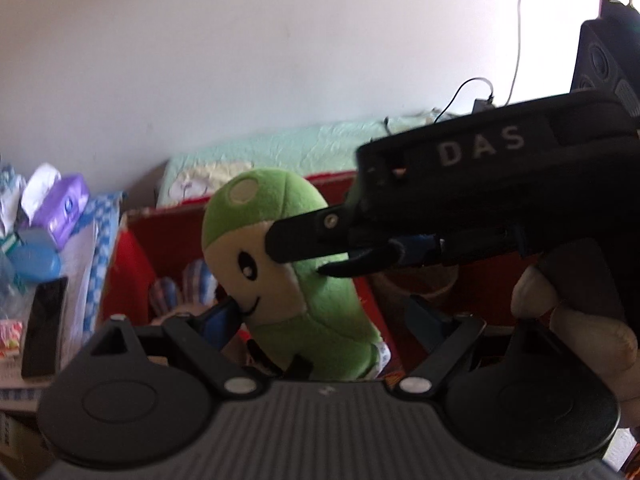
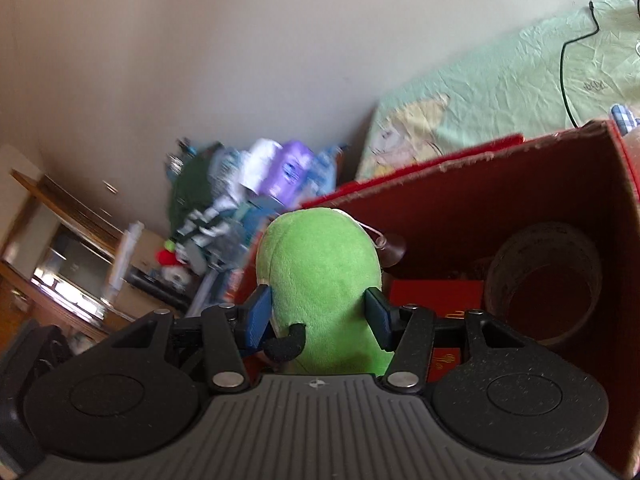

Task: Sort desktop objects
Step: 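Carry the green plush with the right tool into the red box, then lower the green plush beside the bunny and open the right tool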

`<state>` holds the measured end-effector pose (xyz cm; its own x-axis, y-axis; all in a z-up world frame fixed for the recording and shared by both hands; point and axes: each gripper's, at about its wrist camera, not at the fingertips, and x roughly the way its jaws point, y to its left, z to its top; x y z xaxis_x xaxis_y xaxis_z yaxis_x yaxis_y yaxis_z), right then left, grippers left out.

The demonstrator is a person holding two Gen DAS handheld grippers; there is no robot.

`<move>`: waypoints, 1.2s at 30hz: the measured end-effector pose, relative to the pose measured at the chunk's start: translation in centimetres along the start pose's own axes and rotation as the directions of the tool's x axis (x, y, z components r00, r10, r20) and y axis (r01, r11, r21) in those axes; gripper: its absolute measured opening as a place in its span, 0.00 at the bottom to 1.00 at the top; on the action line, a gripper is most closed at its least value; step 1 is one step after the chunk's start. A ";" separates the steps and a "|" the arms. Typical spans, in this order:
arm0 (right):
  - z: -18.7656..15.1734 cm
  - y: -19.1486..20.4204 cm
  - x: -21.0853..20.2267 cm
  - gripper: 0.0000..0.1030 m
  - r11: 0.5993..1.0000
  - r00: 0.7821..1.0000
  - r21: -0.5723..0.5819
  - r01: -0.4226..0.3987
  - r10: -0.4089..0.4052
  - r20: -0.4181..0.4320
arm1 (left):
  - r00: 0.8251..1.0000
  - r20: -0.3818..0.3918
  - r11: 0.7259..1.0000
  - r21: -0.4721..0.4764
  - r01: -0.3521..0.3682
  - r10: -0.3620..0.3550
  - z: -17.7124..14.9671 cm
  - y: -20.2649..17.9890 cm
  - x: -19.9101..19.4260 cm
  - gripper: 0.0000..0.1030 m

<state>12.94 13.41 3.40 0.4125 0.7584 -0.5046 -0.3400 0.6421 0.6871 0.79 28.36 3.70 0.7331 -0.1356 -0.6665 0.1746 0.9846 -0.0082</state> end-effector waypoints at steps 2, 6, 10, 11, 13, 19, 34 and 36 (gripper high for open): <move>-0.1 0.0 0.7 0.54 0.999 0.999 0.003 0.036 -0.035 -0.031 | 1.000 -0.026 1.000 -0.012 0.006 -0.006 -0.2 0.4 0.6 0.84; -0.2 -0.8 1.8 0.55 0.996 0.996 0.057 0.064 -0.060 -0.070 | 1.000 -0.022 1.000 0.012 -0.008 0.008 -0.8 0.7 -0.3 0.81; 0.0 -2.0 1.9 0.58 0.988 0.993 0.140 0.065 -0.050 -0.109 | 1.000 -0.009 1.000 0.017 -0.009 0.009 -0.9 0.9 -0.4 0.81; 0.1 -2.4 2.0 0.60 0.983 0.991 0.176 0.056 -0.034 -0.126 | 1.000 -0.012 1.000 0.011 -0.004 0.004 -0.9 1.0 -0.3 0.81; 0.0 -3.4 2.2 0.61 0.969 0.990 0.246 0.037 -0.002 -0.142 | 1.000 -0.015 1.000 0.002 0.003 -0.003 -0.9 1.2 -0.3 0.81; 0.0 -3.0 1.9 0.63 0.970 0.990 0.241 0.025 0.010 -0.140 | 1.000 -0.025 1.000 0.001 0.011 -0.011 -1.0 1.4 -0.4 0.83; -0.8 -1.5 0.9 0.64 0.984 0.989 0.114 0.134 -0.124 -0.086 | 1.000 0.002 0.999 -0.029 -0.014 0.014 -1.3 2.0 -2.7 0.92; -0.9 -1.4 0.6 0.64 0.984 0.989 0.109 0.138 -0.130 -0.077 | 1.000 0.004 0.999 -0.029 -0.021 0.022 -0.7 3.0 -1.1 0.92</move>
<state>12.92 13.10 1.65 0.3867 0.6751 -0.6283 -0.1854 0.7243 0.6641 0.01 31.51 3.89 0.7395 -0.1147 -0.6633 0.1395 0.9901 -0.0157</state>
